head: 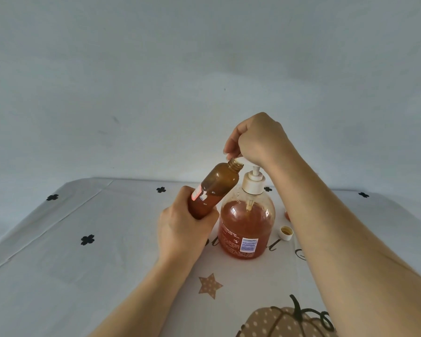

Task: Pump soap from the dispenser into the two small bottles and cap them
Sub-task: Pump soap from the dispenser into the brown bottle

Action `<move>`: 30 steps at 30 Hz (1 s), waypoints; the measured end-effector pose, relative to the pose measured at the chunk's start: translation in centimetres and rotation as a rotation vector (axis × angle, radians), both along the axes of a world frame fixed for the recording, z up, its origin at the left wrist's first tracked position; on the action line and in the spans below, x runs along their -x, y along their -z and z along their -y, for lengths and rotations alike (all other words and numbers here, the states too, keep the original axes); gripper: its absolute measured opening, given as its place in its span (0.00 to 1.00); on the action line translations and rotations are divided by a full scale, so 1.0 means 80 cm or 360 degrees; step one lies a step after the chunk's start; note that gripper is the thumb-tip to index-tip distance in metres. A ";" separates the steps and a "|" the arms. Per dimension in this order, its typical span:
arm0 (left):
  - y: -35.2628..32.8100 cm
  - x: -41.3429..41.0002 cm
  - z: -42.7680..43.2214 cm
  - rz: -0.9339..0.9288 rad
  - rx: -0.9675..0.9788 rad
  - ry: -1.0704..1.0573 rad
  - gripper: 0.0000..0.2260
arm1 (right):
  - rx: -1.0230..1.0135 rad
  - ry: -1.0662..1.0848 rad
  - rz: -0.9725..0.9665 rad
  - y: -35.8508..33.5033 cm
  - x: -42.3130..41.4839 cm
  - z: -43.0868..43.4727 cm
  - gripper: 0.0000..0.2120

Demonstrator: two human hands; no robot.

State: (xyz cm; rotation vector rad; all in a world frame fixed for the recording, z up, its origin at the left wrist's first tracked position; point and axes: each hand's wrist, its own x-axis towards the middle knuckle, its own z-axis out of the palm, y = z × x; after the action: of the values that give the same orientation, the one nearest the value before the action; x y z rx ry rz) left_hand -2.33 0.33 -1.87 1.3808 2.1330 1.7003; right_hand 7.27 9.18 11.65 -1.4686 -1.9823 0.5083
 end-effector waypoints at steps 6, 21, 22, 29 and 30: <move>0.000 0.000 0.002 -0.0003 0.0003 0.0002 0.11 | -0.0023 -0.0034 0.0016 -0.002 -0.001 0.002 0.22; -0.008 -0.003 0.006 0.0132 0.0083 -0.0029 0.11 | 0.0117 -0.0013 0.0084 0.013 0.001 0.005 0.15; -0.008 -0.003 0.005 0.0131 0.0082 -0.0024 0.11 | 0.0112 -0.0009 0.0082 0.012 0.001 0.005 0.15; -0.012 -0.008 0.007 0.0112 -0.0011 0.0093 0.13 | 0.0005 -0.0008 0.0018 -0.005 -0.003 0.007 0.21; -0.011 -0.007 0.007 0.0116 -0.0018 0.0092 0.12 | 0.0001 -0.0005 -0.0003 -0.005 -0.003 0.007 0.22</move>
State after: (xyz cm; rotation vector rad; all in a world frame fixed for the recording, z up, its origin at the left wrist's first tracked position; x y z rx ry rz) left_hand -1.76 -0.22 -1.00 1.3480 2.0286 1.7162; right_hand 7.48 8.63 12.09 -1.4650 -1.9836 0.5116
